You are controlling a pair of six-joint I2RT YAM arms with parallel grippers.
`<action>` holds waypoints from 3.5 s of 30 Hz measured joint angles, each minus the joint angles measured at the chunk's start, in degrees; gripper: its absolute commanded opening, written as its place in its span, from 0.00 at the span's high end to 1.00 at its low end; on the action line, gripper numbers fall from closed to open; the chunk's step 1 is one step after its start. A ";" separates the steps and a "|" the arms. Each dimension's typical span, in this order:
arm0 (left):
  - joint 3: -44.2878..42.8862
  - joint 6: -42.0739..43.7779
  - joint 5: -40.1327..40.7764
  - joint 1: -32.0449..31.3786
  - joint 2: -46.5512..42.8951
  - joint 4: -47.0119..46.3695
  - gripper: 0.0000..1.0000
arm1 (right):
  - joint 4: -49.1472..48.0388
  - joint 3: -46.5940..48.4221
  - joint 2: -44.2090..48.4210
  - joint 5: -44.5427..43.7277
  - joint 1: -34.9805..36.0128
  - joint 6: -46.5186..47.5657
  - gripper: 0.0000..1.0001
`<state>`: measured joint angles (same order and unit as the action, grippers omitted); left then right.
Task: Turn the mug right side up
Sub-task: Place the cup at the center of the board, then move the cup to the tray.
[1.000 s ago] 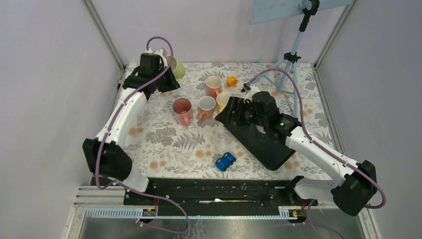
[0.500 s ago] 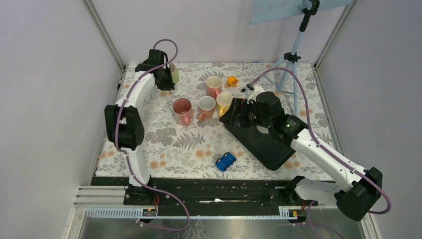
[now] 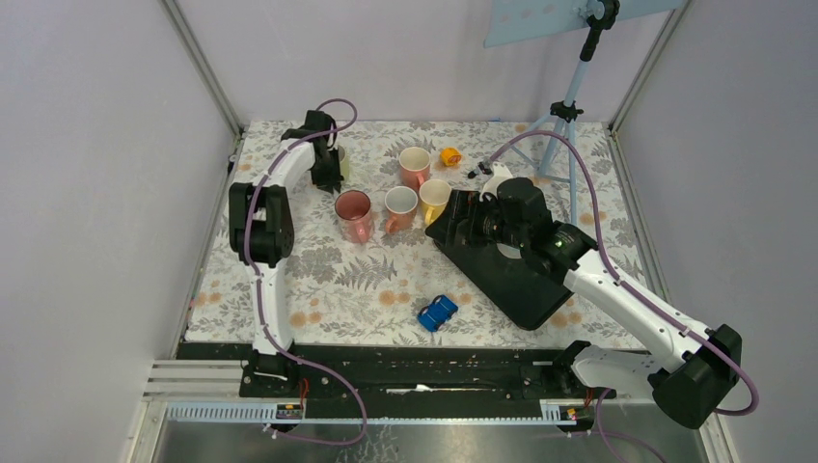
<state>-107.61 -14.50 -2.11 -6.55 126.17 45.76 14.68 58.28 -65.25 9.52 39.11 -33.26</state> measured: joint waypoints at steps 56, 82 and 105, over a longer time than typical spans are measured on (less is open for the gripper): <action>8.61 0.85 4.70 -2.95 -24.02 -6.73 0.01 | 0.39 -0.02 0.22 -8.02 0.00 -0.35 0.00; 31.19 -4.00 -6.80 -23.21 -47.19 -13.64 0.01 | 4.63 -9.27 2.05 -20.33 -28.55 1.11 0.00; 32.48 -4.85 -9.20 -27.54 -47.25 -17.03 0.01 | -4.13 -12.13 -9.05 -13.00 -38.64 2.71 0.00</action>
<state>-75.13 -19.35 -11.31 -34.09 78.91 28.73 10.55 46.15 -74.30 -3.49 0.47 -30.55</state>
